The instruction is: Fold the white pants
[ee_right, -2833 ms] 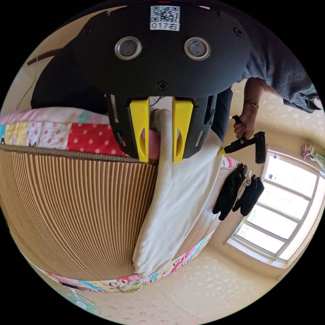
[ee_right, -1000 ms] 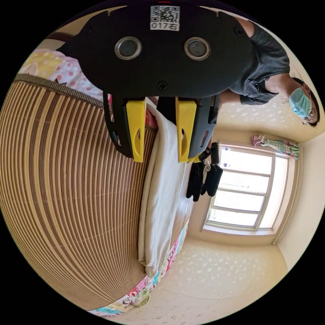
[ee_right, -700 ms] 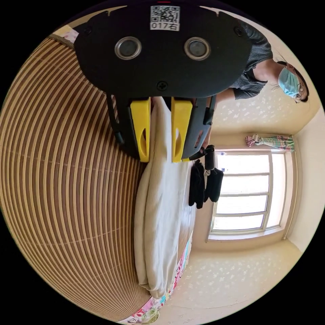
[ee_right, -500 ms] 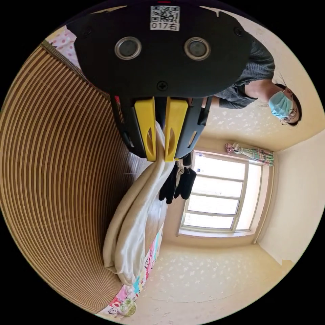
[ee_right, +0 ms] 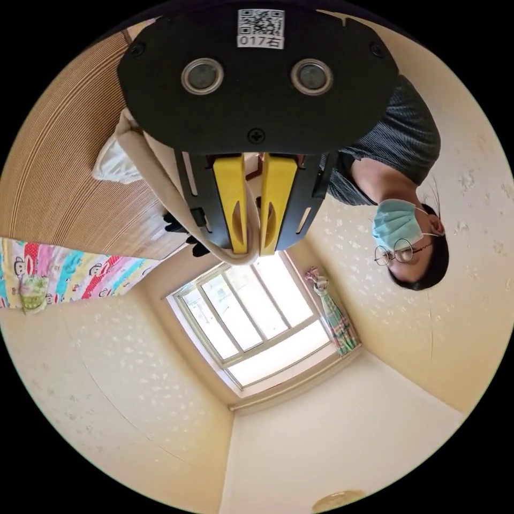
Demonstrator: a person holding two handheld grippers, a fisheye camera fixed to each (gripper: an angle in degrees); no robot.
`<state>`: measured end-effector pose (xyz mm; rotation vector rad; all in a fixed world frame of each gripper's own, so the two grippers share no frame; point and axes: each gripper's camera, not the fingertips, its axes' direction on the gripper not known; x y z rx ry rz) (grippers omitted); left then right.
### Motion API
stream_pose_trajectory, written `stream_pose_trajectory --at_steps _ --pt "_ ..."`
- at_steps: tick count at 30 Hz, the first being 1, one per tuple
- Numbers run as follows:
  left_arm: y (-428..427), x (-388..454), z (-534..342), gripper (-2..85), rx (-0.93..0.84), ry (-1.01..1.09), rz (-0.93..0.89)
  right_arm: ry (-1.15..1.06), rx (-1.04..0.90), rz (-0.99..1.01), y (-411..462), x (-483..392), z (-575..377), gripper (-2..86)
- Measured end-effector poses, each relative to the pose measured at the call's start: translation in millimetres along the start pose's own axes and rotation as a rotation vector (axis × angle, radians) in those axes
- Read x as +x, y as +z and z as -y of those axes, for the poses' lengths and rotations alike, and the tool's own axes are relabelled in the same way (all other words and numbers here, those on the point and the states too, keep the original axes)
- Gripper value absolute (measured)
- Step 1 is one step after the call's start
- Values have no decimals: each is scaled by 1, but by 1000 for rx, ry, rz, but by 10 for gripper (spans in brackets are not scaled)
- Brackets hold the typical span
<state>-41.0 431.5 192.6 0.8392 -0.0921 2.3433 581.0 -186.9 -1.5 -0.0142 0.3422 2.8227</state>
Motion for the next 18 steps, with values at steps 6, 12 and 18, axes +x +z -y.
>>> stream_pose_trajectory --at_steps 6,12,18 --pt "-10 106 73 44 176 204 -76 -214 64 24 -1 -106 75 8" --pt "0 136 114 46 259 219 3 -187 122 -15 6 -115 114 9" --pt "48 42 117 44 200 38 186 124 96 -182 14 17 132 9"
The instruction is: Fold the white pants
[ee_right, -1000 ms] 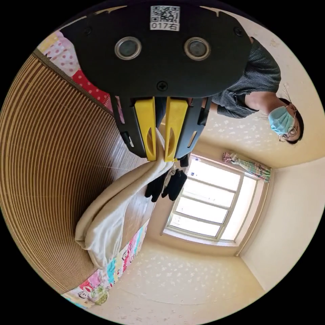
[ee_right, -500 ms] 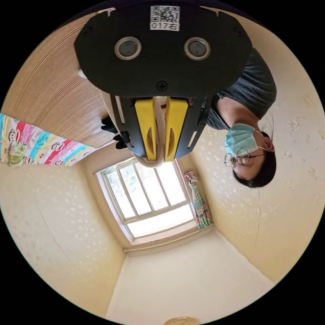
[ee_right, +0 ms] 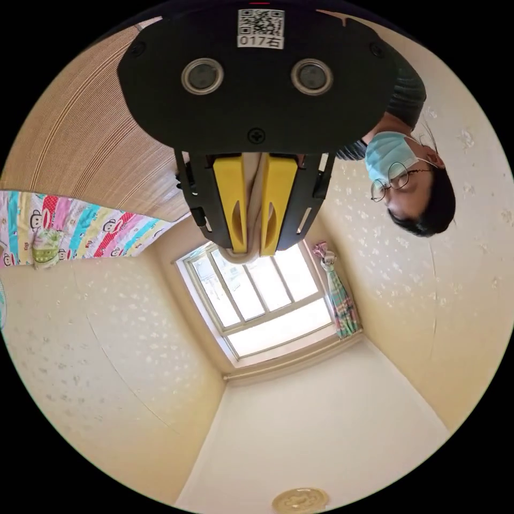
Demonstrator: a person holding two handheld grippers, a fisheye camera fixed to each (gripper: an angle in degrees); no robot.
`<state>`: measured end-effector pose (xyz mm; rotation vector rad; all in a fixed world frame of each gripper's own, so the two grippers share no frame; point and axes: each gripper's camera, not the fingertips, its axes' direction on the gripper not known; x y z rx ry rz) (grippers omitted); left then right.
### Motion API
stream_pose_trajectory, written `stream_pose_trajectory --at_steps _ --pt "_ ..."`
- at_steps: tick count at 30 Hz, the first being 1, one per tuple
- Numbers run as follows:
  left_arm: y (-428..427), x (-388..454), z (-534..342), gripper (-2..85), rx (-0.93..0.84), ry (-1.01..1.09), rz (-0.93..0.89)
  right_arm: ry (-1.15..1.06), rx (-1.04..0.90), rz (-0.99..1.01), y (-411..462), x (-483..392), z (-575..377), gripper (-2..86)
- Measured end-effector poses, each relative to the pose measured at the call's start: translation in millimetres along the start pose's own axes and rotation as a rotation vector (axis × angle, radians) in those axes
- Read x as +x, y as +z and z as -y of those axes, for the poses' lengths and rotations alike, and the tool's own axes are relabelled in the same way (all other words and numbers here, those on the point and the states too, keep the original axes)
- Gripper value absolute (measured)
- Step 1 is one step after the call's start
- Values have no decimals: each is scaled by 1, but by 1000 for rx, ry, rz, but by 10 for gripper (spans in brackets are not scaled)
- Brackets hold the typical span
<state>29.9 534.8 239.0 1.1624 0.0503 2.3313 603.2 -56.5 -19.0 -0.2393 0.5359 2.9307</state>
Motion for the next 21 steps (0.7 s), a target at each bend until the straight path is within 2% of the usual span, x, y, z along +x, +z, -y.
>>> stream_pose_trajectory --at_steps 4,6,9,12,14,16,19,21 --pt "79 -112 -23 45 -169 -60 253 184 -93 -195 42 120 24 10" --pt "109 -163 -36 45 -237 -93 308 300 -116 -223 62 196 21 10" --pt "137 -237 -77 46 -343 -196 331 367 -230 -303 82 258 -12 11" --pt "143 -275 -149 48 -506 -230 394 362 -360 -366 92 282 -79 12" --pt "132 -284 -207 49 -584 -252 371 356 -392 -345 86 283 -133 14" --pt "98 -278 -283 49 -632 -328 268 376 -377 -282 69 277 -194 18" --pt "57 -255 -367 49 -726 -407 232 471 -331 -195 41 260 -301 29" --pt "34 -247 -410 50 -777 -475 236 607 -361 -294 30 248 -384 44"
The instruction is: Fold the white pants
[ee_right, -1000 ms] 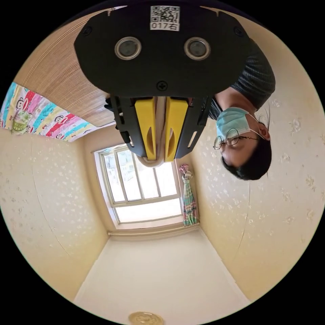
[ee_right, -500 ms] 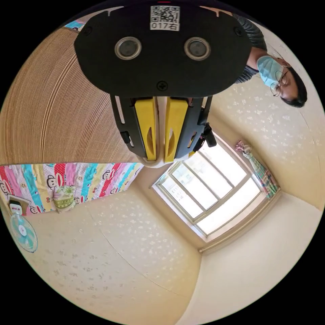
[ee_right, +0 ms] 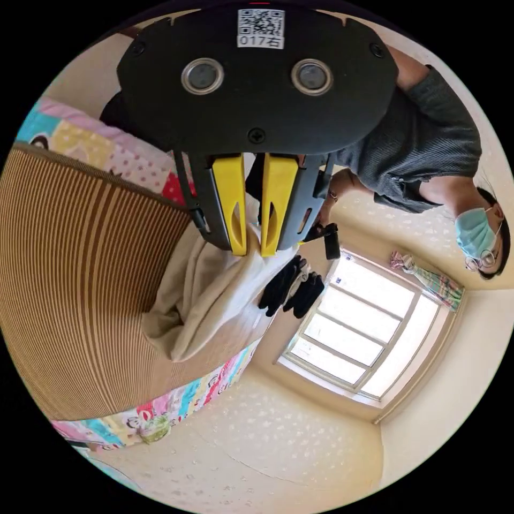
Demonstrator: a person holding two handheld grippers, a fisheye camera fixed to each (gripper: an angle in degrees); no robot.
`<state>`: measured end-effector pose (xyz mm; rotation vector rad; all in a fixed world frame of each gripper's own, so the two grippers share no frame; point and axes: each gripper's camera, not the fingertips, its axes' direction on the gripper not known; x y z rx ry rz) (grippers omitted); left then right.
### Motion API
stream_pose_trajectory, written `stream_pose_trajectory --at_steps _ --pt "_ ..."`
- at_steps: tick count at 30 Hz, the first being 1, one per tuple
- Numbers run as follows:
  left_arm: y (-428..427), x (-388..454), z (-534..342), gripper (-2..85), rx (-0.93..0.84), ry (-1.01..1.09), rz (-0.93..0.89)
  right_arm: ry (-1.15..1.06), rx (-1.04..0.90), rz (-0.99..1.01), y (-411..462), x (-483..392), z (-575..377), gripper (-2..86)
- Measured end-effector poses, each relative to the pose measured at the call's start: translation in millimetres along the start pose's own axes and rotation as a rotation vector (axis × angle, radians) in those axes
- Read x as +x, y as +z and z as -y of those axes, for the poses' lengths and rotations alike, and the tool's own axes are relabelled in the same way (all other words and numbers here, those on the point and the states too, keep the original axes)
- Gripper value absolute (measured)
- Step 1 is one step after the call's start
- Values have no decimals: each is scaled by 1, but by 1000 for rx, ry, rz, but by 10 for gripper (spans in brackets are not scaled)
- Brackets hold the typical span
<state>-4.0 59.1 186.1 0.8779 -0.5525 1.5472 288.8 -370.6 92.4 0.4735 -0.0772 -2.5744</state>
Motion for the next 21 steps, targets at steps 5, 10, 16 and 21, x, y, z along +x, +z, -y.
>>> stream_pose_trajectory --at_steps 5,10,16,21 --pt "7 -57 -53 87 -26 -225 12 317 94 9 5 62 -96 81" --pt "6 -125 -17 203 39 -351 -93 329 114 158 12 65 -110 153" --pt "81 -187 18 233 -154 -535 -347 314 24 335 49 70 -82 230" --pt "90 -196 3 122 -88 -600 -395 307 -1 482 74 78 -69 271"
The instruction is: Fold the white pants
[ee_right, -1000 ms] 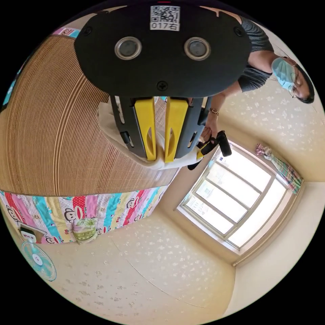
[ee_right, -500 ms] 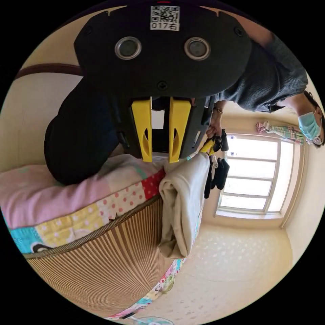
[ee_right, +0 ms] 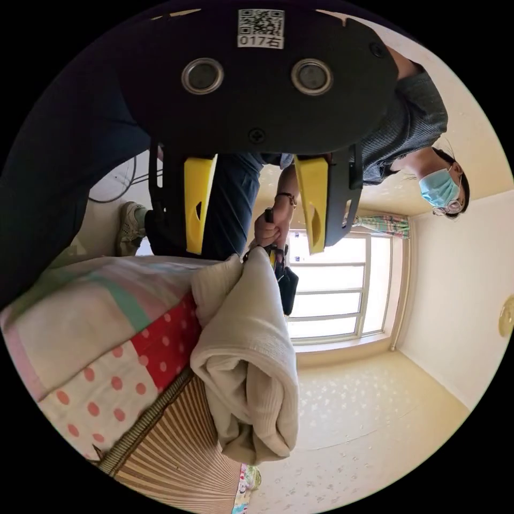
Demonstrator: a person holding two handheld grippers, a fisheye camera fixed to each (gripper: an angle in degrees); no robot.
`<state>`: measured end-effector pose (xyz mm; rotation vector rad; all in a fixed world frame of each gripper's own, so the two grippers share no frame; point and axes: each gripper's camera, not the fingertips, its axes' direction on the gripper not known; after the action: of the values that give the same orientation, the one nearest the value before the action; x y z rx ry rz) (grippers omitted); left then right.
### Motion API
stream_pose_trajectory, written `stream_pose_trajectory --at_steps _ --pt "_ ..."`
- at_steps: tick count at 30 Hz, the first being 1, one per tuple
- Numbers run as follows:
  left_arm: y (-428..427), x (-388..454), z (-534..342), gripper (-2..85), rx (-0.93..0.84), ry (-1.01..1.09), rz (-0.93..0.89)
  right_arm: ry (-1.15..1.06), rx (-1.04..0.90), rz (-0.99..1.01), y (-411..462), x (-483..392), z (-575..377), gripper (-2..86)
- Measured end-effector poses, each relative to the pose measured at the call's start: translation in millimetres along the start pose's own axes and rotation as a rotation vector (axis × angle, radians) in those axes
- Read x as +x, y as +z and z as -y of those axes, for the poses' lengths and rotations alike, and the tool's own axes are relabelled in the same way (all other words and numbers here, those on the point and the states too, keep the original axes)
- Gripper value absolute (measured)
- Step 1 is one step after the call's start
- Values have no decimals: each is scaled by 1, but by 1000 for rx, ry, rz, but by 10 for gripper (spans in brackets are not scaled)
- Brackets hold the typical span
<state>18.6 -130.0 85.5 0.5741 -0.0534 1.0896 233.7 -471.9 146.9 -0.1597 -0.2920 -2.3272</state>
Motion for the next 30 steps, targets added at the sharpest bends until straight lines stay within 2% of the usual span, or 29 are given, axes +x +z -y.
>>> stream_pose_trajectory --at_steps 3,7,12,15,22,25,27,30 --pt "12 11 -20 102 -50 27 -42 -12 -12 111 7 5 9 309" --pt "40 32 -58 92 -139 76 1 22 6 138 13 14 13 325" --pt "53 56 -82 87 -181 141 6 -72 174 633 -1 19 -17 196" --pt "57 90 -93 86 -206 267 57 -171 197 693 -12 -8 -16 168" --pt "106 214 -90 91 -186 640 147 -561 202 656 -95 -127 44 137" --pt "149 275 -82 107 -227 795 132 -775 237 575 -169 -202 66 129" --pt "165 305 -88 111 -234 895 112 -904 311 462 -248 -258 75 124" --pt "179 313 -104 122 -175 985 191 -956 422 311 -348 -298 78 114"
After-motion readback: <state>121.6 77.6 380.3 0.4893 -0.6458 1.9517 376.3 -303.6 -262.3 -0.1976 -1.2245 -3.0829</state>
